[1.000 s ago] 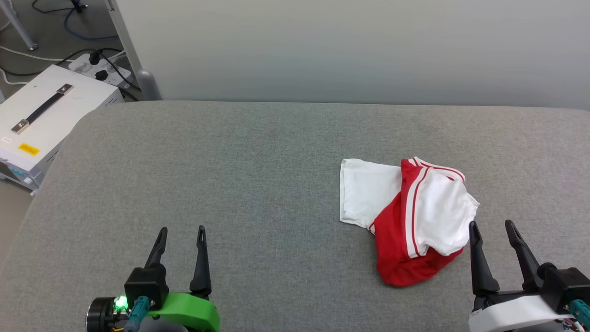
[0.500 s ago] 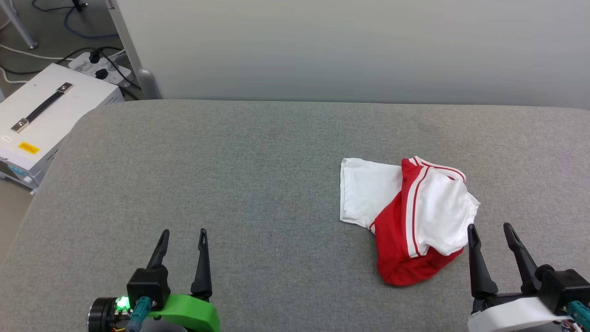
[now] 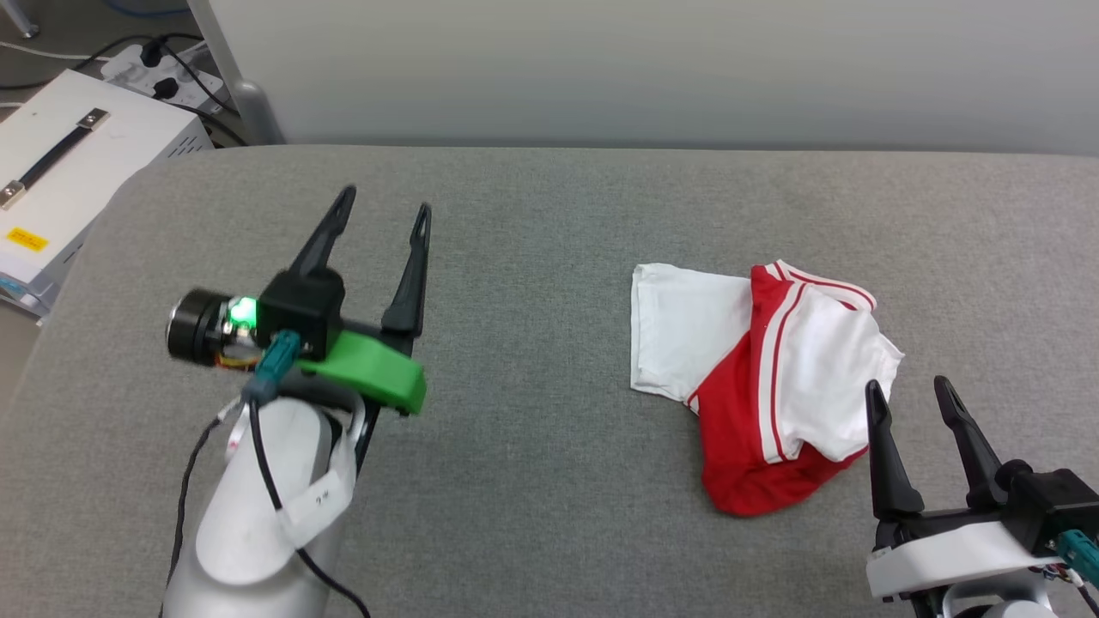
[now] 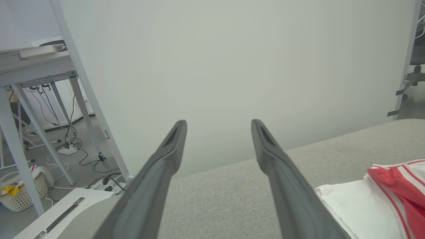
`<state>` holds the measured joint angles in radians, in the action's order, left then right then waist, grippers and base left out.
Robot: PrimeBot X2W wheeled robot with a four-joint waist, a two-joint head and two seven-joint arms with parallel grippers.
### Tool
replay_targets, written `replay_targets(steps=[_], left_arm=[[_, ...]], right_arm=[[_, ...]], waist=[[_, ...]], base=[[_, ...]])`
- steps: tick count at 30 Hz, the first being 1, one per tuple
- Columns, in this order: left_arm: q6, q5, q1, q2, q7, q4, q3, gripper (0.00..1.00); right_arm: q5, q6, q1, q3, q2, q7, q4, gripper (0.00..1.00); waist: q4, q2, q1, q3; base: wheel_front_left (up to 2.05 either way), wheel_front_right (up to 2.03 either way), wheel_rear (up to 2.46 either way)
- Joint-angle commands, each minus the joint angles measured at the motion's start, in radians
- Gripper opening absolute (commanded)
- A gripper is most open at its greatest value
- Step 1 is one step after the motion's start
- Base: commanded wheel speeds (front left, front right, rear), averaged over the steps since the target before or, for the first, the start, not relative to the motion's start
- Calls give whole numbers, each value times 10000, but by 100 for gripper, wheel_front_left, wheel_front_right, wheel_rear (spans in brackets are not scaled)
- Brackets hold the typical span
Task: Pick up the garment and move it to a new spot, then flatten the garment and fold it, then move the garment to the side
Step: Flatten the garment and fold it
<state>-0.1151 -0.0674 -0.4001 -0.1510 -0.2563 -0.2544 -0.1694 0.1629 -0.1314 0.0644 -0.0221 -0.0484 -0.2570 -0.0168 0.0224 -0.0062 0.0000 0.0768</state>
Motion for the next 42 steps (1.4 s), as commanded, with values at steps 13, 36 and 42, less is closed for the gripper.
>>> replay_targets(steps=[13,36,42], left_arm=[[-152,-2848,-4926,-536,2269,-1816,-3865,100],[-155,-9340,-8339,-1178,10281,-3870,-9751,100],[-155,-9249,-8426,-1209,10615,-4383,-10612,100]], right_arm=[[64,7,-864,156,-18,-48,-276,100],[683,7,-2213,486,-18,-48,-319,100],[800,7,-2411,559,-18,-48,-319,100]], waist=[[-938,62,0,1330],[-2445,62,0,3462],[-2637,62,0,3809]], base=[[0,0,0],[0,0,0],[0,0,0]])
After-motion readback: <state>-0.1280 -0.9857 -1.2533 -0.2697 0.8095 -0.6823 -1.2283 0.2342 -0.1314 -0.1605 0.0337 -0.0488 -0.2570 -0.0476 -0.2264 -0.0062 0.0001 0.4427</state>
